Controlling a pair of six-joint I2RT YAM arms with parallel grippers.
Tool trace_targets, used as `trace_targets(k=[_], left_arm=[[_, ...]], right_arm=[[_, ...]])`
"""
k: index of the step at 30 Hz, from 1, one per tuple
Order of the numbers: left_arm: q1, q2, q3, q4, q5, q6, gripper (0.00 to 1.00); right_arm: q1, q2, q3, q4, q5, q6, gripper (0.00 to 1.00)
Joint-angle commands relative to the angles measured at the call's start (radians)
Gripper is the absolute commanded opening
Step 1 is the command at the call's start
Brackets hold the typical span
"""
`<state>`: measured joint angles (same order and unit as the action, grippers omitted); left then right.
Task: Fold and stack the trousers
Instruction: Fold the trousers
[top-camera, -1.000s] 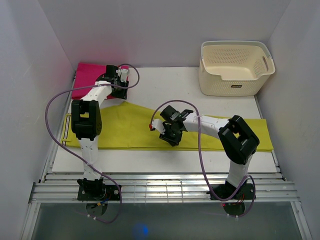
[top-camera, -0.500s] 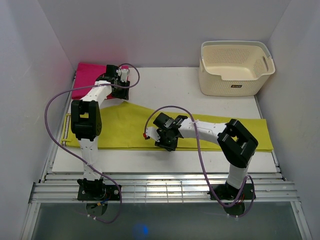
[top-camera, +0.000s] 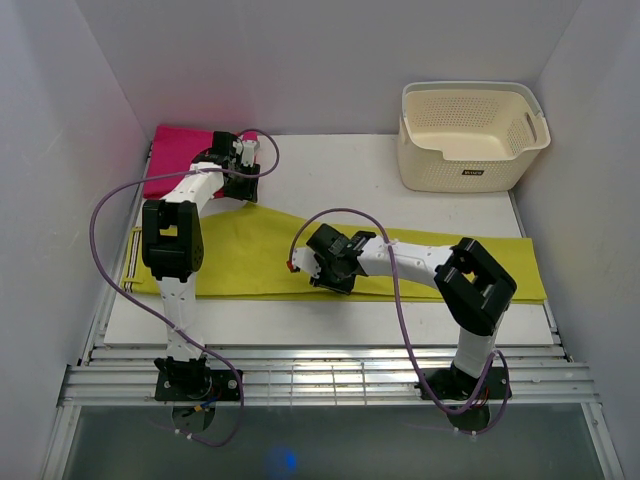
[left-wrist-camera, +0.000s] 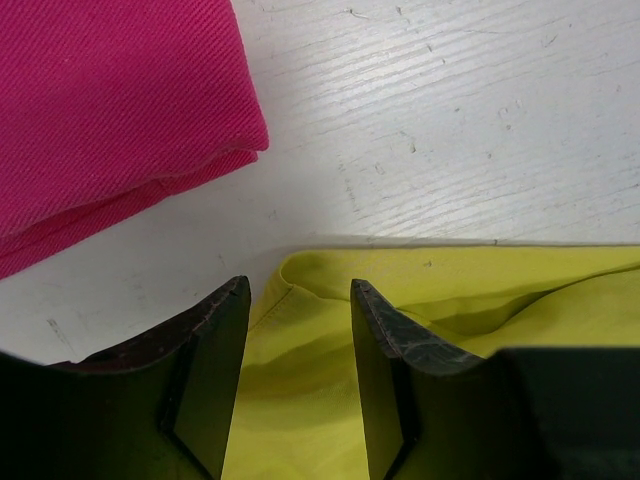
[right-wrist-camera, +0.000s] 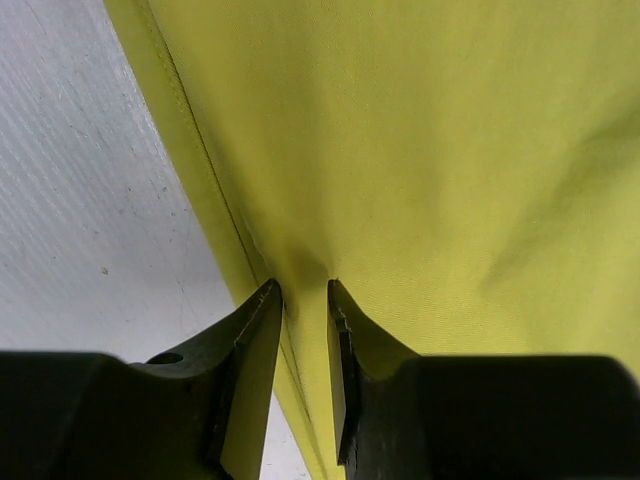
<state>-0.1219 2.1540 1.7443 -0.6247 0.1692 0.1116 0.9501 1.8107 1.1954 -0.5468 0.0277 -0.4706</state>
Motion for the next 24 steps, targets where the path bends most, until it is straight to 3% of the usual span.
trace_targets(k=[1, 24], left_arm=[[-0.002, -0.077, -0.006, 0.000, 0.009, -0.006, 0.56], [-0.004, -0.086, -0.008, -0.015, 0.026, -0.018, 0.57]], right_arm=[[0.006, -0.045, -0.005, 0.018, 0.008, 0.007, 0.31], [0.021, -0.053, -0.076, 0.045, -0.017, -0.054, 0.44]])
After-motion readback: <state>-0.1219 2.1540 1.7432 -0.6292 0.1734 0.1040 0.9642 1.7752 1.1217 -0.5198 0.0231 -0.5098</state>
